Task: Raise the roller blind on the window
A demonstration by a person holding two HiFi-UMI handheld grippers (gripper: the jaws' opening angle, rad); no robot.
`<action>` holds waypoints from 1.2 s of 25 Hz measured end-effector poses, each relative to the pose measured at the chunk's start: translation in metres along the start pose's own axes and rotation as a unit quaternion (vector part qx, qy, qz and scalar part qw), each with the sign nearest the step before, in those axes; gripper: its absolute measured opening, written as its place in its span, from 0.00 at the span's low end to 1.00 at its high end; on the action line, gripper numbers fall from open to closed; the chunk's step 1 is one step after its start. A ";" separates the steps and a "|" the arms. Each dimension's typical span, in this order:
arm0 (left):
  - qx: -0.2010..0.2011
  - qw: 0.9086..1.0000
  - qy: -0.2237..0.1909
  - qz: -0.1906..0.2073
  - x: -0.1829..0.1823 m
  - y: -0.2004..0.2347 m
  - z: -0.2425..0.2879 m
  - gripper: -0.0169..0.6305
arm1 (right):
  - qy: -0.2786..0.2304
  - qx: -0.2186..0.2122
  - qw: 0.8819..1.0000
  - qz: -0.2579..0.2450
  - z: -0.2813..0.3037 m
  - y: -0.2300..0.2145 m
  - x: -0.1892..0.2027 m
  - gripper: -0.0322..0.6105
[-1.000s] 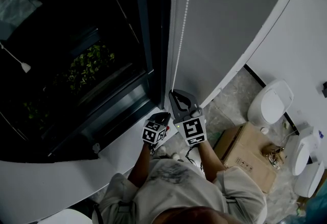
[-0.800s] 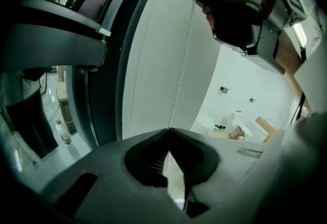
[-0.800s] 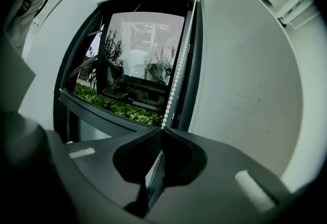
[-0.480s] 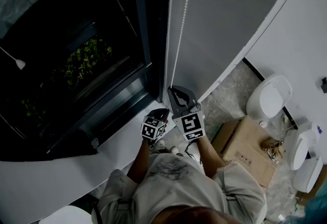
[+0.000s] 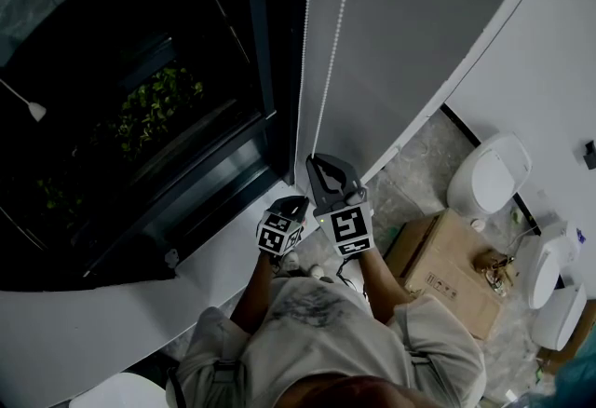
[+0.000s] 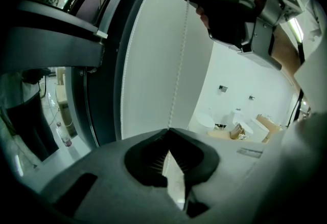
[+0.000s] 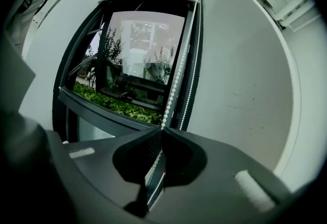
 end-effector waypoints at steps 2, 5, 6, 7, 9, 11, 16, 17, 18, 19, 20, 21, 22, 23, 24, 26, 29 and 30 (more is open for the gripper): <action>-0.001 1.000 0.000 0.002 0.001 -0.002 -0.002 0.05 | -0.001 0.000 1.000 0.001 -0.001 0.000 0.000 0.07; -0.005 1.000 -0.006 0.004 -0.001 -0.003 -0.004 0.05 | -0.003 0.001 1.000 0.002 -0.002 0.000 -0.001 0.07; -0.006 1.000 -0.009 0.006 -0.003 -0.002 -0.005 0.05 | -0.004 0.001 1.000 0.001 -0.002 0.000 -0.002 0.08; -0.008 1.000 -0.012 0.008 -0.006 -0.001 -0.006 0.05 | -0.004 0.002 1.000 -0.001 -0.001 -0.001 -0.002 0.08; -0.011 1.000 -0.017 0.011 -0.010 -0.001 -0.007 0.05 | -0.005 0.002 1.000 -0.003 -0.002 -0.001 -0.003 0.08; -0.012 1.000 -0.022 0.012 -0.013 -0.004 -0.010 0.05 | -0.004 0.003 1.000 -0.003 -0.004 0.000 -0.002 0.08; -0.020 0.999 -0.037 0.017 -0.025 -0.006 -0.017 0.05 | -0.008 0.007 1.000 -0.005 -0.009 -0.001 -0.005 0.08; -0.021 0.999 -0.040 0.018 -0.028 -0.007 -0.018 0.06 | -0.009 0.007 1.000 -0.006 -0.010 -0.002 -0.006 0.08; -0.023 0.999 -0.043 0.019 -0.030 -0.007 -0.020 0.07 | -0.009 0.008 1.000 -0.007 -0.011 -0.002 -0.006 0.08; -0.024 0.998 -0.047 0.019 -0.033 -0.007 -0.022 0.07 | -0.009 0.008 1.000 -0.009 -0.012 -0.002 -0.007 0.09; -0.026 0.998 -0.050 0.020 -0.035 -0.007 -0.024 0.08 | -0.008 0.009 1.000 -0.010 -0.012 -0.002 -0.007 0.09; -0.027 0.998 -0.053 0.021 -0.038 -0.007 -0.025 0.09 | -0.007 0.009 1.000 -0.012 -0.012 -0.002 -0.007 0.10; -0.029 0.998 -0.057 0.021 -0.040 -0.007 -0.027 0.10 | -0.007 0.010 1.000 -0.013 -0.013 -0.002 -0.007 0.10; -0.031 0.997 -0.060 0.022 -0.043 -0.007 -0.029 0.12 | -0.007 0.011 1.000 -0.015 -0.014 -0.002 -0.007 0.11; -0.033 0.997 -0.063 0.023 -0.046 -0.007 -0.031 0.13 | -0.007 0.011 1.000 -0.015 -0.014 -0.003 -0.007 0.11; -0.037 0.997 -0.070 0.024 -0.052 -0.006 -0.036 0.15 | -0.008 0.013 1.000 -0.017 -0.016 -0.004 -0.008 0.13; -0.042 0.995 -0.084 0.028 -0.063 -0.005 -0.044 0.15 | -0.009 0.019 1.000 -0.022 -0.018 -0.007 -0.009 0.15; -0.043 0.995 -0.089 0.029 -0.068 -0.005 -0.047 0.15 | -0.009 0.021 0.999 -0.024 -0.019 -0.008 -0.010 0.16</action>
Point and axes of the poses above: the fingertips, and each gripper's own axes: z forward along the fingers, y to its left, x out of its underside, the point moved 4 cm from there along -z, backward along the fingers, and after that the axes turned 7 degrees about z, right-handed, at the moved point
